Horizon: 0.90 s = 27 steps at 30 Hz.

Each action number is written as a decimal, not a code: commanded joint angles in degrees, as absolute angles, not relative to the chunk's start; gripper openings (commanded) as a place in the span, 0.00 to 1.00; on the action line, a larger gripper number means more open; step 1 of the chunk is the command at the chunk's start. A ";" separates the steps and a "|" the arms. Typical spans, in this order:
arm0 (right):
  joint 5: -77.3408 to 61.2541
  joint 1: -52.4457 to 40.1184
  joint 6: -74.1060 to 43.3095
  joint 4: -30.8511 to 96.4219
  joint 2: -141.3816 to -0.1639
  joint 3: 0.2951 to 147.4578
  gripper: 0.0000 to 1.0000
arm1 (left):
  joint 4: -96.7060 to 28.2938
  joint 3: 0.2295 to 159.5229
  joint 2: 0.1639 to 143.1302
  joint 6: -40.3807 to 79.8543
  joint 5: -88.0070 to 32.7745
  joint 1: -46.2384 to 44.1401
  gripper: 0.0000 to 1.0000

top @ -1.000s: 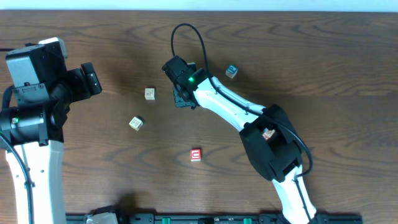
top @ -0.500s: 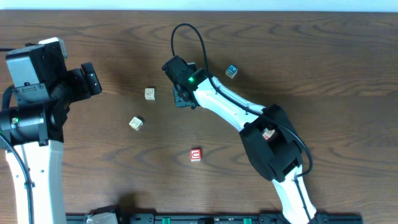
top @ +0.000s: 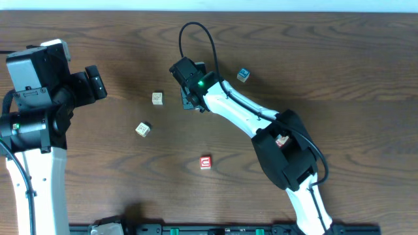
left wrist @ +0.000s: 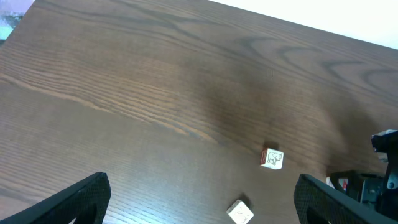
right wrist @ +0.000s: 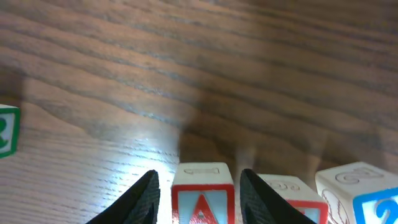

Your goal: Spell out Ai2

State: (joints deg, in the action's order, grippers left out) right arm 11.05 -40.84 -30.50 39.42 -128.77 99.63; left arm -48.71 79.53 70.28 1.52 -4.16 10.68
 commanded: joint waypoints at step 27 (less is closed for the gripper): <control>10.59 -45.12 -22.00 37.95 -129.08 101.56 0.02 | -48.64 80.42 71.68 1.74 -6.04 10.90 0.95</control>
